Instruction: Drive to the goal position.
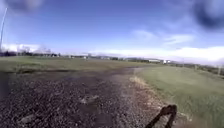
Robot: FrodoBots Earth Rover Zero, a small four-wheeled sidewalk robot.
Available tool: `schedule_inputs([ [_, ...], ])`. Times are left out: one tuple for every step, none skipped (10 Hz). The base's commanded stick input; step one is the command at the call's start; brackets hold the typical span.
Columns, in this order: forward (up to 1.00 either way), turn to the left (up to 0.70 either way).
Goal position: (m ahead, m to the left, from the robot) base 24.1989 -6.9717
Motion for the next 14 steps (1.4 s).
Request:
schedule_inputs([
  [0.70,0.00],
  [0.70,0.00],
  [0.70,0.00],
  [0.70,0.00],
  [0.70,0.00],
  [0.70,0.00],
  [0.70,0.00],
  [0.70,0.00],
  [0.70,0.00],
  [0.70,0.00],
  [0.70,0.00],
  [0.70,0.00],
  [0.70,0.00],
  [0.70,0.00],
])
